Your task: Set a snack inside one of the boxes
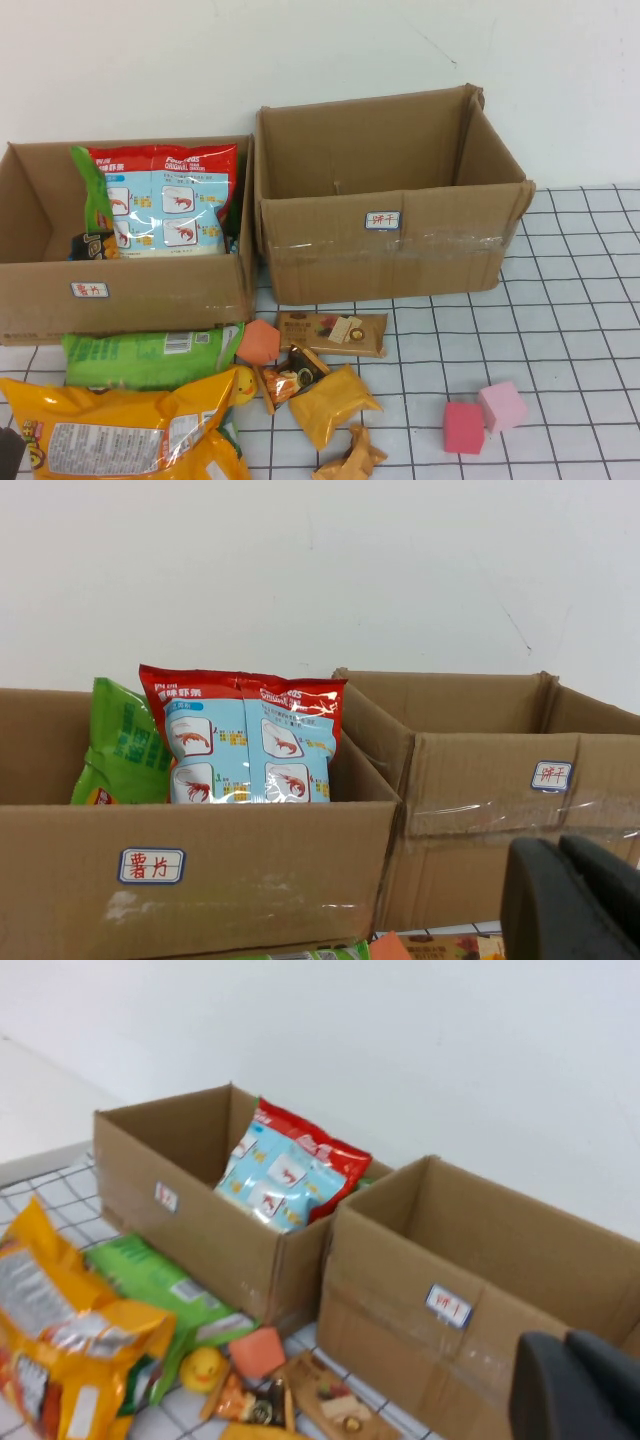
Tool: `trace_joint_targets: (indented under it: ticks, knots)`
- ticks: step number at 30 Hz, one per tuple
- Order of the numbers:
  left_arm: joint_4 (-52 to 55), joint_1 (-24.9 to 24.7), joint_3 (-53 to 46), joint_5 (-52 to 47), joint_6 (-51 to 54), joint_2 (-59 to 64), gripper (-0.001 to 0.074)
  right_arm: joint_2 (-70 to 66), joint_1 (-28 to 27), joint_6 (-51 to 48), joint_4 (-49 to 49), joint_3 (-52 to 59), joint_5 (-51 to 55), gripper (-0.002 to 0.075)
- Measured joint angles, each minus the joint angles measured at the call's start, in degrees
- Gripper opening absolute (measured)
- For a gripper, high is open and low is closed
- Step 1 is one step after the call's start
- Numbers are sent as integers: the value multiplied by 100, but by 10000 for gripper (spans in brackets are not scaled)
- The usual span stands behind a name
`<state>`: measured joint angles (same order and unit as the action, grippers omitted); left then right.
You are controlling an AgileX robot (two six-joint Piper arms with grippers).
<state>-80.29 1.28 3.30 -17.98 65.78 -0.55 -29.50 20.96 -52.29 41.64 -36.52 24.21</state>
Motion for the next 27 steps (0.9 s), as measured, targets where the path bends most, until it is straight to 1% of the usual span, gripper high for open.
trace_joint_targets:
  ticks: [6, 7, 10, 17, 19, 22, 23, 25, 27]
  knots:
    - [0, 0, 0, -9, 0, 0, -3, 1187, 0, 6, -86, 983, 265, -1]
    - [0, 0, 0, -9, 0, 0, -3, 1420, 0, -3, -161, 1276, 115, -1]
    - [0, 0, 0, -9, 0, 0, -3, 1691, 0, -18, -328, 1695, -393, -1]
    - [0, 0, 0, -14, 0, 0, -3, 1911, 0, -60, -445, 2561, -2118, -1]
    - [0, 0, 0, -14, 0, 0, -3, 1911, 0, -69, -422, 2803, -2421, -1]
    - [0, 0, 0, -14, 0, 0, -3, 1922, -16, -8, -315, 3139, -2602, -1]
    - [0, 0, 0, -14, 0, 0, -3, 1948, -58, 152, -356, 3256, -2631, -1]
    - [0, 0, 0, -14, 0, 0, -3, 2074, -246, 772, -788, 3472, -2640, -1]
    - [0, 0, 0, -14, 0, 0, -3, 2309, -599, 2011, -1861, 3684, -2640, -1]
